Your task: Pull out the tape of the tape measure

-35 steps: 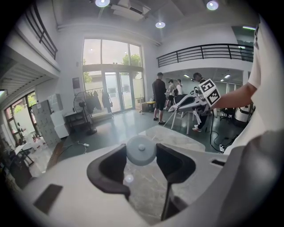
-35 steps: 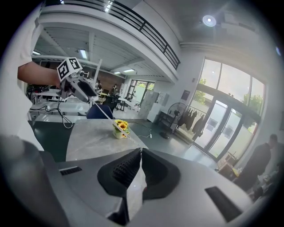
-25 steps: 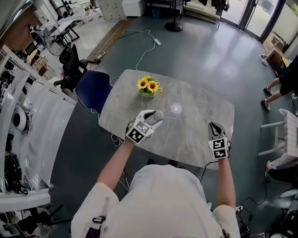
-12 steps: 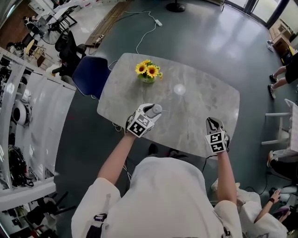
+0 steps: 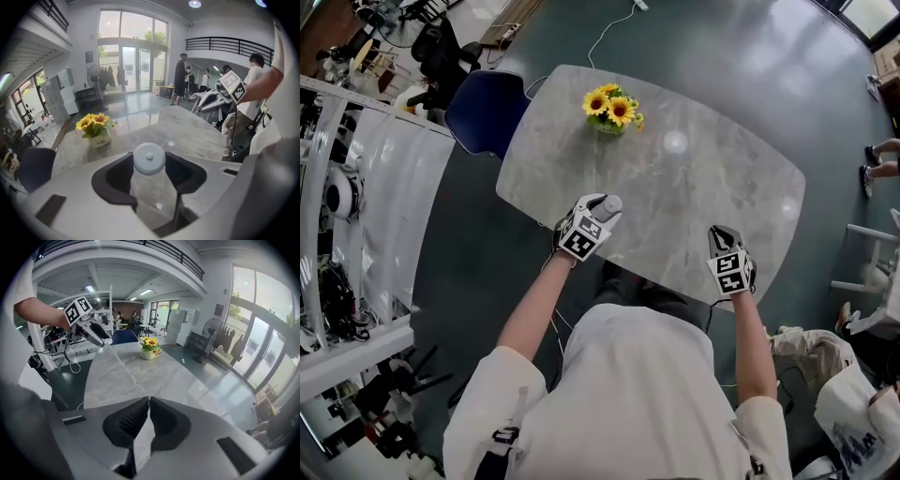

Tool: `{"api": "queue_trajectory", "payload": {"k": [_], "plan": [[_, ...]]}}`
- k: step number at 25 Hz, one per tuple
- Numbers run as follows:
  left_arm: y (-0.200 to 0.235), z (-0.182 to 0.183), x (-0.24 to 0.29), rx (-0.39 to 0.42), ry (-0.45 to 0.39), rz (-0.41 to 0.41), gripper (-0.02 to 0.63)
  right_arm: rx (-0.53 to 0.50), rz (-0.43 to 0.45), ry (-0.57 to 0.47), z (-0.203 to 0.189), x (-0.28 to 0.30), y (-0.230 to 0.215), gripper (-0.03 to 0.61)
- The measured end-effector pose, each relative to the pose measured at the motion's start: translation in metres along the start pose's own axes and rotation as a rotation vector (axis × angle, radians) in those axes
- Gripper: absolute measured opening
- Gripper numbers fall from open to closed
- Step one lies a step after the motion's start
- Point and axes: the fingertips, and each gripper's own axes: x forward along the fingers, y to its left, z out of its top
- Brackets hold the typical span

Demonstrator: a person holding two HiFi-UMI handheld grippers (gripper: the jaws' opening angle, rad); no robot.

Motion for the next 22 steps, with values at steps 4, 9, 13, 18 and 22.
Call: {"api": "queue_trajectory", "payload": {"k": [4,9,13,18,22], "plan": [[0.011,-0.03,0.03,-0.05,0.036,0.0,0.216,-0.001,0.05,0.038,-0.015,0.036,0.009,0.038],[0.024,-0.064,0.056,-0.071,0.083,-0.004,0.216,0.012,0.106,0.088,-0.029,0.07,0.023,0.038],[0.032,-0.088,0.076,-0.082,0.116,0.006,0.218,0.01,0.137,0.121,-0.041,0.098,0.038,0.038],[0.038,-0.12,0.104,-0.08,0.172,0.016,0.218,0.036,0.161,0.153,-0.056,0.134,0.05,0.038],[0.034,-0.144,0.122,-0.08,0.211,0.008,0.218,0.052,0.173,0.184,-0.071,0.154,0.059,0.038]]}}
